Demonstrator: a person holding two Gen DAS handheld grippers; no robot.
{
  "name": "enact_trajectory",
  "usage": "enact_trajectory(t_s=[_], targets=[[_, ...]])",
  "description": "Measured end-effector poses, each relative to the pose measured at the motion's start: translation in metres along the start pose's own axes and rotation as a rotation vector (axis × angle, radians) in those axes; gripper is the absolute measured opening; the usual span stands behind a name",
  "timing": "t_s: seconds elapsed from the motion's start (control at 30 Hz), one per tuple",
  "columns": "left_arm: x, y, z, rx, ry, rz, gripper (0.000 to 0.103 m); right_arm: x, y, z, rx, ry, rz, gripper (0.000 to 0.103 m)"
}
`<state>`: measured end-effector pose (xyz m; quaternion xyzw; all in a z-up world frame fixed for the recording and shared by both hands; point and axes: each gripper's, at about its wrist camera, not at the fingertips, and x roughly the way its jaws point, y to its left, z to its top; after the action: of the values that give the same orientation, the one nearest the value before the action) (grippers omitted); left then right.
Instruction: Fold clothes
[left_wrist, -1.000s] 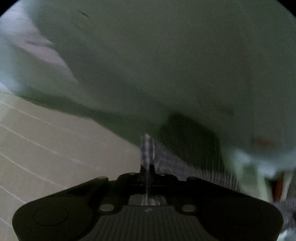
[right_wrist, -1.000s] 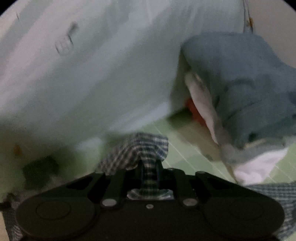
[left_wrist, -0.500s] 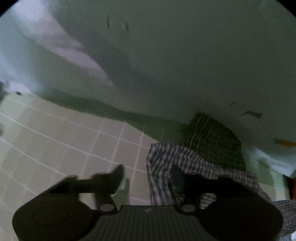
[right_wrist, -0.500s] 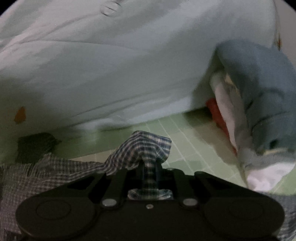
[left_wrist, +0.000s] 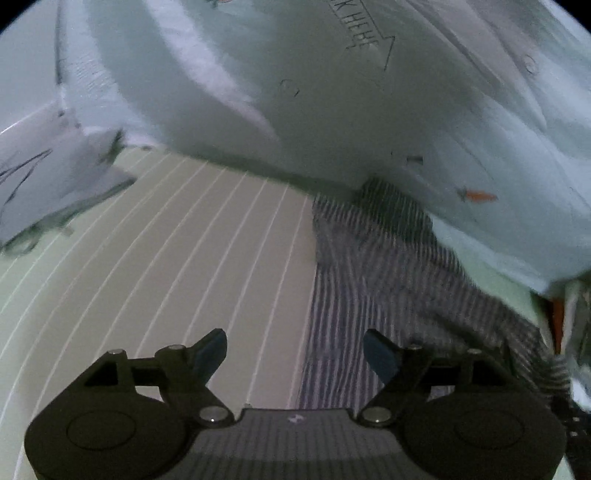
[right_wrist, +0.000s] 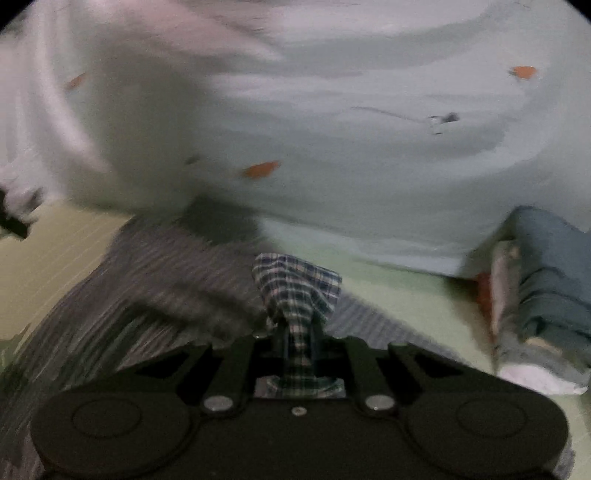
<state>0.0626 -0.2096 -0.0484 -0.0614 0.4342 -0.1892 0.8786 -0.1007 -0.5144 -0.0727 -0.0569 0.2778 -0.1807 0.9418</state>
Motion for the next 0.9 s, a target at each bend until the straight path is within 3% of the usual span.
enact_trajectory(t_s=[0.23,0.3,0.43,0.5,0.53,0.67,0.9], targets=[[-0.042,0.035,-0.064,0.026,0.071,0.025,0.082,-0.048,0.075,-0.049,-0.160,0.056,0.080,0.013],[-0.050,0.044,-0.076,0.044,0.092,0.021,0.082,-0.056,0.087,-0.061,-0.122,0.101,0.082,0.033],[-0.058,0.048,-0.092,0.042,0.123,-0.005,0.083,-0.076,0.084,-0.067,0.075,0.185,0.059,0.059],[-0.057,0.044,-0.099,0.064,0.143,-0.025,0.083,-0.095,0.078,-0.071,0.119,0.180,0.015,0.087],[-0.056,0.041,-0.103,0.077,0.153,-0.032,0.083,-0.104,0.074,-0.074,0.140,0.176,-0.007,0.090],[-0.051,0.019,-0.113,0.104,0.177,-0.089,0.083,-0.126,0.049,-0.089,0.270,0.215,-0.095,0.100],[-0.027,-0.038,-0.111,0.133,0.183,-0.148,0.083,-0.126,-0.005,-0.122,0.414,0.259,-0.171,0.102]])
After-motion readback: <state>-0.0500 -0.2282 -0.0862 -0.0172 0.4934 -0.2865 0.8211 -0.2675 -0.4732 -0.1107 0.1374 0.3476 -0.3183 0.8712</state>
